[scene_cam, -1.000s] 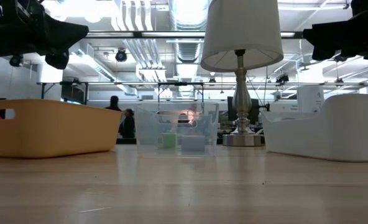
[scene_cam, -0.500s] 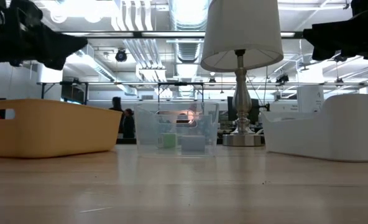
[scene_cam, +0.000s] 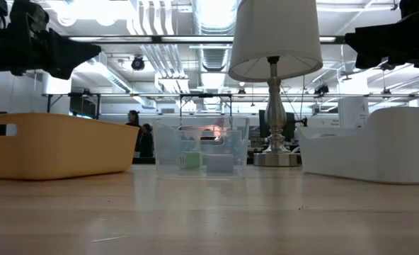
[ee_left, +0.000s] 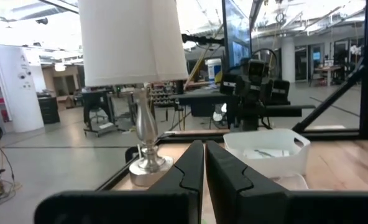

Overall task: Pick and place items into bin
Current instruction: Return to Home Position

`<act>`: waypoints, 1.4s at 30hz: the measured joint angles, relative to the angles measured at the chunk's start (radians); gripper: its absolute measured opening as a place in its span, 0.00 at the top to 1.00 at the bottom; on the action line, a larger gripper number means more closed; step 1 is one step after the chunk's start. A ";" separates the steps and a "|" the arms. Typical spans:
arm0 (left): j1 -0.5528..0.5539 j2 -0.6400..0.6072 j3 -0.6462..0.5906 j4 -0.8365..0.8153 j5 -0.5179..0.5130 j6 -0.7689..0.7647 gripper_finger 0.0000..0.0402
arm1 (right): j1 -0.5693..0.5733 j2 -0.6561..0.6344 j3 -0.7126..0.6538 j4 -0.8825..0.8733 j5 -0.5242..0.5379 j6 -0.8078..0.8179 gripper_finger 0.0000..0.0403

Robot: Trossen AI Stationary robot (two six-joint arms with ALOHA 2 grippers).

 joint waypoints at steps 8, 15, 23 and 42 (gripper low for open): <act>-0.001 0.045 0.000 0.011 0.001 0.000 1.00 | 0.000 0.000 0.000 0.000 0.000 0.000 0.70; -0.001 0.089 0.000 0.009 0.002 0.000 1.00 | 0.000 0.003 0.000 -0.001 0.000 0.000 0.69; -0.001 0.127 0.000 0.010 0.002 0.000 1.00 | 0.000 0.005 0.000 0.000 0.000 0.000 0.70; -0.001 0.177 0.000 0.009 0.002 0.000 1.00 | 0.000 0.005 0.000 0.000 0.000 0.000 0.69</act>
